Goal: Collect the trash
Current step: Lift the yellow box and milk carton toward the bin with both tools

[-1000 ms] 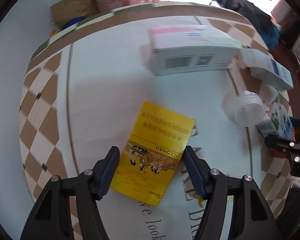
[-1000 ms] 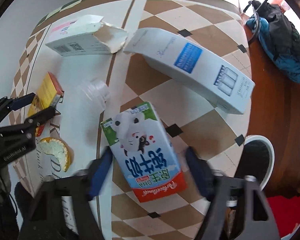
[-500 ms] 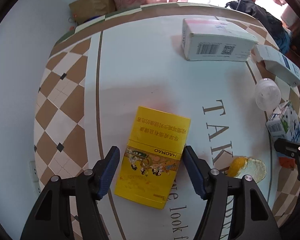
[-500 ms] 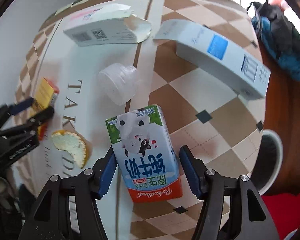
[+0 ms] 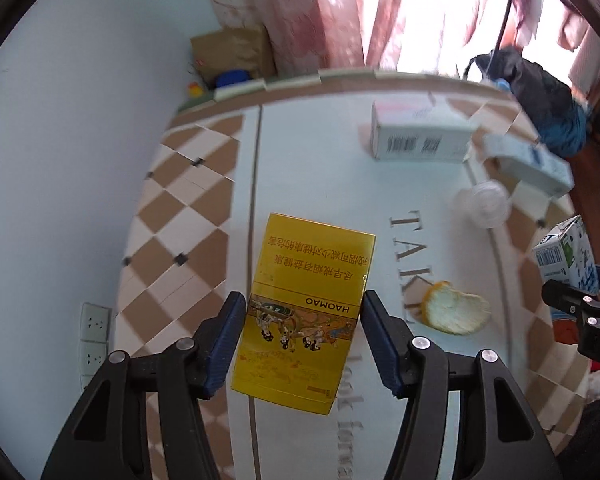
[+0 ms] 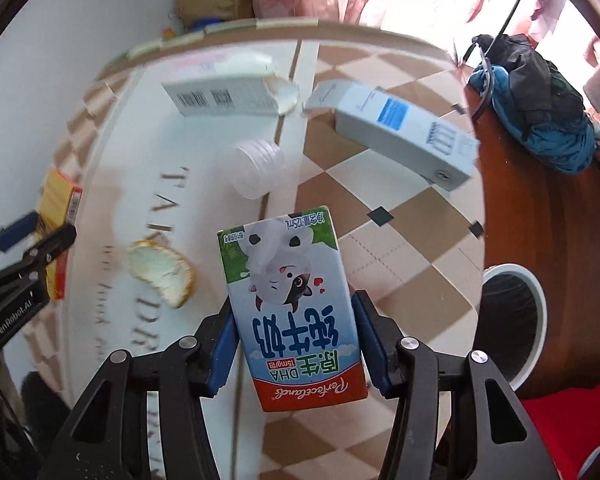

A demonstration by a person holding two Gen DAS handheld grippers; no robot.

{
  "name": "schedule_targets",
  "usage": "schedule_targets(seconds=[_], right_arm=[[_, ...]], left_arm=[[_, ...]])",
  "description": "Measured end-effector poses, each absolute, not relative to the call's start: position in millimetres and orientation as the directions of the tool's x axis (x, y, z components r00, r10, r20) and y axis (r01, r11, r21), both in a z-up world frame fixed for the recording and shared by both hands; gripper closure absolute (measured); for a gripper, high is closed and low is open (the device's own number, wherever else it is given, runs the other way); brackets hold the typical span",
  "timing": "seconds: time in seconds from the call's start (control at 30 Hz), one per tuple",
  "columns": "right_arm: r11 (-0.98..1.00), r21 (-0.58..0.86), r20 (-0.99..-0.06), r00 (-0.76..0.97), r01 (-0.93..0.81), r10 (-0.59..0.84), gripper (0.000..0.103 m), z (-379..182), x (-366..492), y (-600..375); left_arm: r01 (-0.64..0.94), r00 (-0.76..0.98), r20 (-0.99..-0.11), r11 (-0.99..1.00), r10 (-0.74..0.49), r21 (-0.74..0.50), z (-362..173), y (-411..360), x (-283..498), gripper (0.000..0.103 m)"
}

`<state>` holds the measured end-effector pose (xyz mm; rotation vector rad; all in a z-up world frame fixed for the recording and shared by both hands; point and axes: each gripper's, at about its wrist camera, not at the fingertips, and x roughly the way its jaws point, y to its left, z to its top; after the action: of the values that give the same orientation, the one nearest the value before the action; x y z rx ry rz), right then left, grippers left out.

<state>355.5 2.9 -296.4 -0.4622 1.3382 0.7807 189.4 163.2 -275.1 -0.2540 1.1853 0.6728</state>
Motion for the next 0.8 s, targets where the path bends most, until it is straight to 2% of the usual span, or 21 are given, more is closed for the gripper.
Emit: schedule_targets(seconds=[0.27,0.47,0.63,0.8], right_arm=[[0.701,0.257,-0.912,0.073,-0.666,0.404,0.047,-240.5,339.8,-40.8],[0.747,0.308,-0.873,0.138,-0.589,0.468,0.047,-201.6,357.1,-123.7],[0.816,0.298,-0.865,0.221,-0.496,0.450,0.047,-185.2,387.3,-209.5],[0.886,0.275,-0.882,0.270,-0.373,0.387,0.047,-199.9,427.1,-287.2]], left_arm=[[-0.586,0.361,-0.854,0.803,0.374,0.105,-200.3,113.5,177.0,0.047],[-0.494,0.487,-0.822,0.869,0.296,0.020,-157.4,50.0,208.5,0.047],[-0.379,0.552,-0.810,0.925,0.197,-0.033,-148.7,-14.1,262.2,0.047],[-0.270,0.550,-0.830,0.960,0.094,-0.071,-173.6,-75.8,323.3,0.047]])
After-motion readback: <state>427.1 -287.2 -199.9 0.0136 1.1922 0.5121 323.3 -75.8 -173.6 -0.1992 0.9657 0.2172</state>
